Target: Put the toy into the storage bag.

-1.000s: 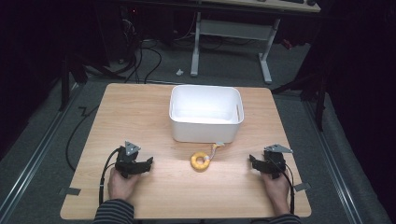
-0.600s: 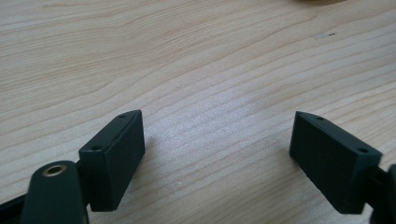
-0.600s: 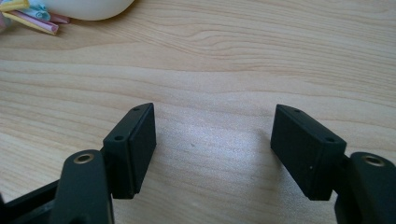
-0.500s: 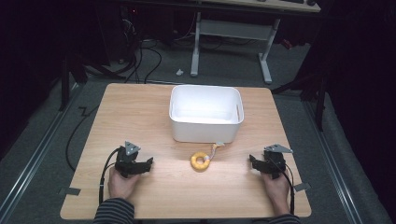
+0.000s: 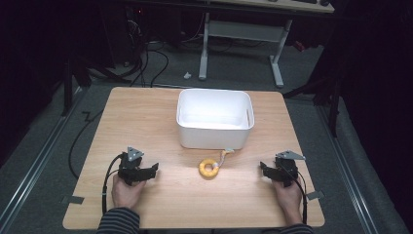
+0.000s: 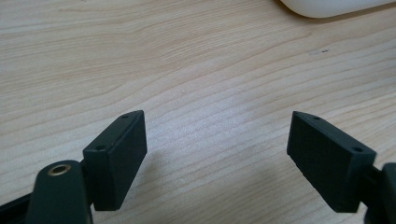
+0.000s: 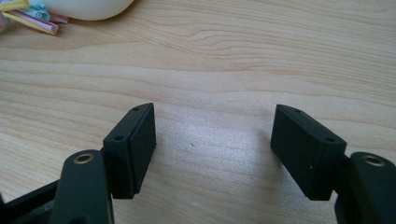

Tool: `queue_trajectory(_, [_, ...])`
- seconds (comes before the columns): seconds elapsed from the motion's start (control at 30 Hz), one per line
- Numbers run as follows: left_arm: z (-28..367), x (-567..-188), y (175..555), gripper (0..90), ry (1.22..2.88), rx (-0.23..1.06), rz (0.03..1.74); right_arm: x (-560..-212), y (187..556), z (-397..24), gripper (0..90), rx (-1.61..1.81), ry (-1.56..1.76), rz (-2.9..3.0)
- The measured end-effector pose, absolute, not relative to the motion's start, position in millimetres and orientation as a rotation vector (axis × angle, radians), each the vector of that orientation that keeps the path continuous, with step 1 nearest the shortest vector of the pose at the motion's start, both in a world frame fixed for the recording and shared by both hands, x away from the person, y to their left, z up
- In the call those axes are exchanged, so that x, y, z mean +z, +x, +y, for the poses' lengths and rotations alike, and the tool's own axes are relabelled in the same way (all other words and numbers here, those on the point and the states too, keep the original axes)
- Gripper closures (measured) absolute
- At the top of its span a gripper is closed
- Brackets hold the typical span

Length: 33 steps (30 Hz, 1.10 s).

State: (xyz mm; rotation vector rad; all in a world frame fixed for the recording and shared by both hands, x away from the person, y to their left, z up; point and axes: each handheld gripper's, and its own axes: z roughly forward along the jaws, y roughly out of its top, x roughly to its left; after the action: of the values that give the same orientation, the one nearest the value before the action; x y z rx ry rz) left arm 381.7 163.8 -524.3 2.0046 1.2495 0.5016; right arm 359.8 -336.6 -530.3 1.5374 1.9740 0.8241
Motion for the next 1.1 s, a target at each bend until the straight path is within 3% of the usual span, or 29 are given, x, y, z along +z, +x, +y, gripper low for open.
queue_trajectory(0.33, [153.6, -508.7, 376.8, 23.5, 2.007, 0.410, 1.176, -530.3, 359.8, -336.6, 31.5, 0.825, 1.538, 1.974])
queue_trajectory(0.4, [152.4, -507.9, 376.3, 27.0, 2.009, 0.402, 1.161, -530.3, 359.8, -336.6, 31.5, 0.824, 1.537, 1.974])
queue_trajectory(1.1, [99.9, -488.9, 380.0, 32.7, 2.120, 0.359, 1.001, -530.3, 359.7, -336.7, 31.5, 0.824, 1.537, 1.974])
